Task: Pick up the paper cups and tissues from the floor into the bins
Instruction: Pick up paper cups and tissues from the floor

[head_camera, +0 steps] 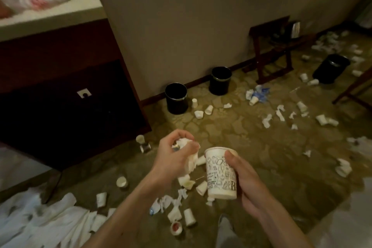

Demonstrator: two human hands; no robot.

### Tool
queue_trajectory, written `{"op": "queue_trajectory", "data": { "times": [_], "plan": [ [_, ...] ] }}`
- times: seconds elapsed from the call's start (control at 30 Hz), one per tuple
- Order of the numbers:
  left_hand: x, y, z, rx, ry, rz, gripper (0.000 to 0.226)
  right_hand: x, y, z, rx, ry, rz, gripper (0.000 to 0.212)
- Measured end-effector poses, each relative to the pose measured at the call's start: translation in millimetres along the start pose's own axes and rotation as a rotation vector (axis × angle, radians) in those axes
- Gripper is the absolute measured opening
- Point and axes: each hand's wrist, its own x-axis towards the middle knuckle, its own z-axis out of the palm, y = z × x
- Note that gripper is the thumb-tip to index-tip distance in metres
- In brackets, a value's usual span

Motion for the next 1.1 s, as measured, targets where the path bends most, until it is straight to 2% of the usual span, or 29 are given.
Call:
{"op": "queue_trajectory", "data": {
  "times": [0.07,0.17,0.27,0.4,0.6,0.7,0.8,0.9,1.0,1.1],
  "plan": [
    [25.3,10.8,32.7,-0.061,0.034,-0.073,0.011,14.5,-40.8,-18.4,-0.049,0.012,-0.015,0.073],
    [55.7,31.0,72.7,-0.177,0.085,-0.063,0.010,38.5,-101.1,-36.3,-0.077,-0.004,-0.024,0.069],
    [80.6,43.0,95.0,-0.218,0.155,-0.042,0.011,62.9,-149.9,-41.2,-0.162,-0.040,-0.053,0.077],
    [123.1,57.9,111.4,-0.269,0.200,-0.038,0.025,101.8,-188.1,-47.5,-0.225,-0.095,-0.061,0.079],
    [218.2,57.9,144.8,-0.362,0.265,-0.066,0.030,184.8,-231.6,-77.7,-0.297,-0.084,-0.002,0.084],
    [274.0,41.4,161.3,-0.377,0.346,-0.152,0.042,244.2,-258.0,-95.6,-0.310,-0.029,0.025,0.081],
    [333.9,30.5,176.7,-0.386,0.356,-0.274,0.040,309.3,-290.4,-106.9,-0.380,0.035,0.034,0.087],
    [389.8,41.4,189.0,-0.542,0.328,-0.312,0.031,362.8,-326.8,-110.6,-0.432,0.038,0.053,0.088],
    [436.4,59.1,194.2,-0.655,0.383,-0.364,0.045,405.1,-356.0,-104.8,-0.455,0.046,0.060,0.088],
    [478.0,73.6,187.9,-0.714,0.501,-0.329,0.017,445.7,-378.8,-87.6,-0.478,0.011,0.061,0.088]
  ]
}}
